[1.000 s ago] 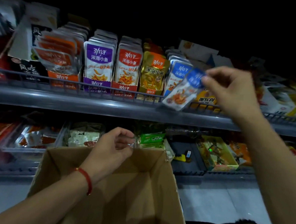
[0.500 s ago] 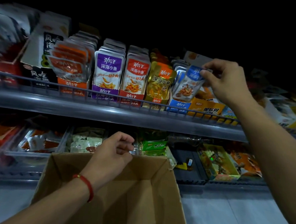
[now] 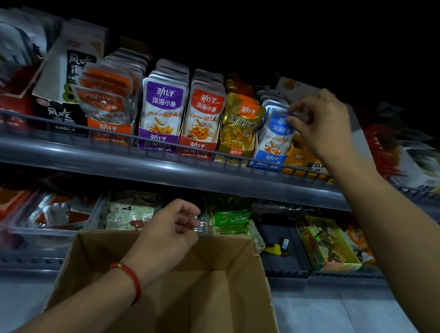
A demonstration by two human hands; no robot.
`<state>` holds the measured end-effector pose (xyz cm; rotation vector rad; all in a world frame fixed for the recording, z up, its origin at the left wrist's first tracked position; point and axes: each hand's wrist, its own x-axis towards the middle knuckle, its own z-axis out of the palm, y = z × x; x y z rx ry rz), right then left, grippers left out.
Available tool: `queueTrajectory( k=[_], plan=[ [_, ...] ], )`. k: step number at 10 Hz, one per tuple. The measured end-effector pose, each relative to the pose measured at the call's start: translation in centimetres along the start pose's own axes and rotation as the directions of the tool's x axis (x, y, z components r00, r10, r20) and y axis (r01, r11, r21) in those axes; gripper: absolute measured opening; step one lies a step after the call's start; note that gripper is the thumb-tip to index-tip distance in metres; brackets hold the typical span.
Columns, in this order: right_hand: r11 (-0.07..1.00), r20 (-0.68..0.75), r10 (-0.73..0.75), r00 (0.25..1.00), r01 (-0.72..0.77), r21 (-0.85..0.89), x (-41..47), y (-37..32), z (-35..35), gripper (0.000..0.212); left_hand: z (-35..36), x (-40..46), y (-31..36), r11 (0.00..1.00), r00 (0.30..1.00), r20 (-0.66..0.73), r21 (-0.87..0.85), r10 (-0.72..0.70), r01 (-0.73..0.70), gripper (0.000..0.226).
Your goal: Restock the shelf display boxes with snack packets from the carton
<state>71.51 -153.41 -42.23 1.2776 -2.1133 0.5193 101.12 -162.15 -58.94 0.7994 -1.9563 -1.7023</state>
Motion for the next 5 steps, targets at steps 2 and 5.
queueTrajectory(
  k=[2, 5],
  plan=[
    [1.000, 0.000, -0.002, 1.000, 0.002, -0.019, -0.5, -0.2, 0.2, 0.023, -0.1, 0.1, -0.3, 1.000, 1.000, -0.021, 0.000, 0.003, -0.003, 0.039],
    [1.000, -0.013, -0.003, 1.000, 0.004, 0.024, -2.2, -1.2, -0.4, 0.033, -1.1, -0.1, -0.1, 0.995, 0.998, -0.040, 0.093, 0.052, -0.048, 0.038]
  ],
)
